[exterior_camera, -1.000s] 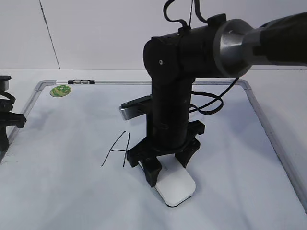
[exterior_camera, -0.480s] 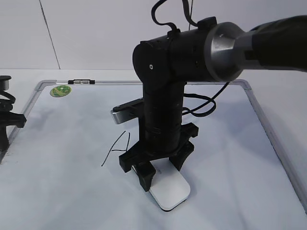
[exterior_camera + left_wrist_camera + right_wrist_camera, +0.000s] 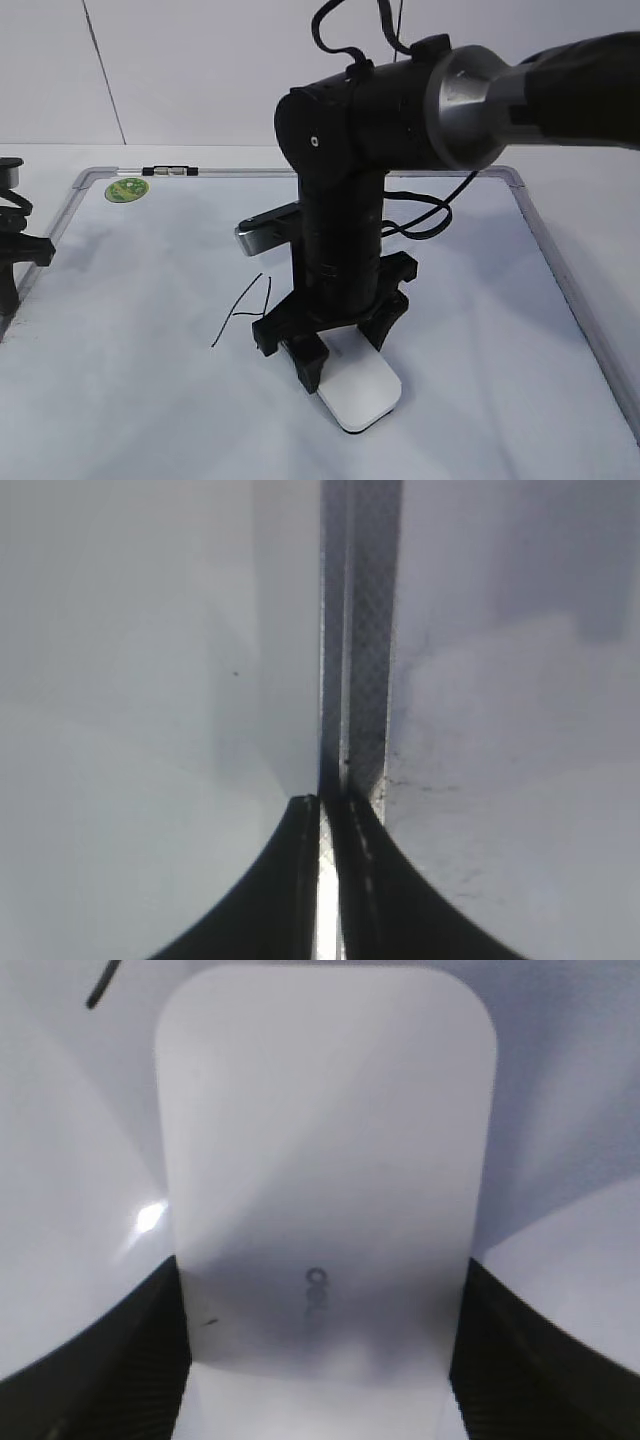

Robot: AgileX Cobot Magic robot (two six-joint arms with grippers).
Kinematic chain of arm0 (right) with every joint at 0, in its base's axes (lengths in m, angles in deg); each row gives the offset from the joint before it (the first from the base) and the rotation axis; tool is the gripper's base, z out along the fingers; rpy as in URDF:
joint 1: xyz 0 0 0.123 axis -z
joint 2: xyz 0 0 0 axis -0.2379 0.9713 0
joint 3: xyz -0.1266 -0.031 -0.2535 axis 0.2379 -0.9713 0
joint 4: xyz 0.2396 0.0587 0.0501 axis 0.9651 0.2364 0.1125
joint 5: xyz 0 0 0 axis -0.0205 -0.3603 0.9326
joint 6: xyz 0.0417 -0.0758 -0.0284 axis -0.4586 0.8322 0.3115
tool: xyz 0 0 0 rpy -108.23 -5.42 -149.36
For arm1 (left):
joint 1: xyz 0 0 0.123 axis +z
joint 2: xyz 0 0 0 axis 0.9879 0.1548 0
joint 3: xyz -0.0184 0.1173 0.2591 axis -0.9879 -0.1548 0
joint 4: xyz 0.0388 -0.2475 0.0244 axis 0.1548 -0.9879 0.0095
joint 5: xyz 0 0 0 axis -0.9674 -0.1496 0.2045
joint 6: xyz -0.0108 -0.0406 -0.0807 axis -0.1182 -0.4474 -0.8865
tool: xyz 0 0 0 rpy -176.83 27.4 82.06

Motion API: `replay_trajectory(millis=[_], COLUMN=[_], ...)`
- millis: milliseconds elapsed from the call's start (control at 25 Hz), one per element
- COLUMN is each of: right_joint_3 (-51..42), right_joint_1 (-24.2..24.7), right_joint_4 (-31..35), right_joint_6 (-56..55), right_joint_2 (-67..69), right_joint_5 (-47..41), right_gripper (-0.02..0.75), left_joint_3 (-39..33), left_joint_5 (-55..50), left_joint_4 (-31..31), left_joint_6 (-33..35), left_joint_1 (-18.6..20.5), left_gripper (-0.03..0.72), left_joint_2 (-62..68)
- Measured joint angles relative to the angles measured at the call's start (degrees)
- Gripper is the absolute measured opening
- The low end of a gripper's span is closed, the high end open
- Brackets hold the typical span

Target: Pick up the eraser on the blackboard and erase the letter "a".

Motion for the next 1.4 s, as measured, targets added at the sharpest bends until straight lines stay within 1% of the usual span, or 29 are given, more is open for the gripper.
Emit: replay_trajectory(millis=[320, 520, 680, 1000, 1240, 1400], right_joint_3=[0.0, 0.0, 0.0, 0.0, 0.0, 0.0], right_joint_1=[4.4, 5.0, 5.3, 5.4, 5.7, 7.9], right_joint_4=[-0.3, -0.7, -3.4, -9.2, -14.9, -15.6], right_joint_6=[-0.3, -0.3, -0.8, -3.5, -7.6, -8.8], right_joint_2=[0.0, 0.0, -1.6, -10.3, -15.8, -18.6], right_joint_5=[0.0, 0.0, 0.0, -0.1, -0.4, -0.7], right_gripper=[0.561, 0.561, 0.561, 0.561, 0.561, 0.561], left_joint_3=[0.0, 0.0, 0.0, 0.0, 0.0, 0.0], left_joint_5=[0.0, 0.0, 0.0, 0.1, 0.1, 0.1], left_joint_4=[-0.1, -0.1, -0.4, -0.5, -0.5, -0.5], left_joint_6=[0.0, 0.0, 0.0, 0.0, 0.0, 0.0], left_joint_1=[0.0, 0.0, 0.0, 0.0, 0.0, 0.0], left_gripper=[0.013, 0.013, 0.013, 0.013, 0.013, 0.013], left_joint_2=[0.0, 0.0, 0.0, 0.0, 0.0, 0.0])
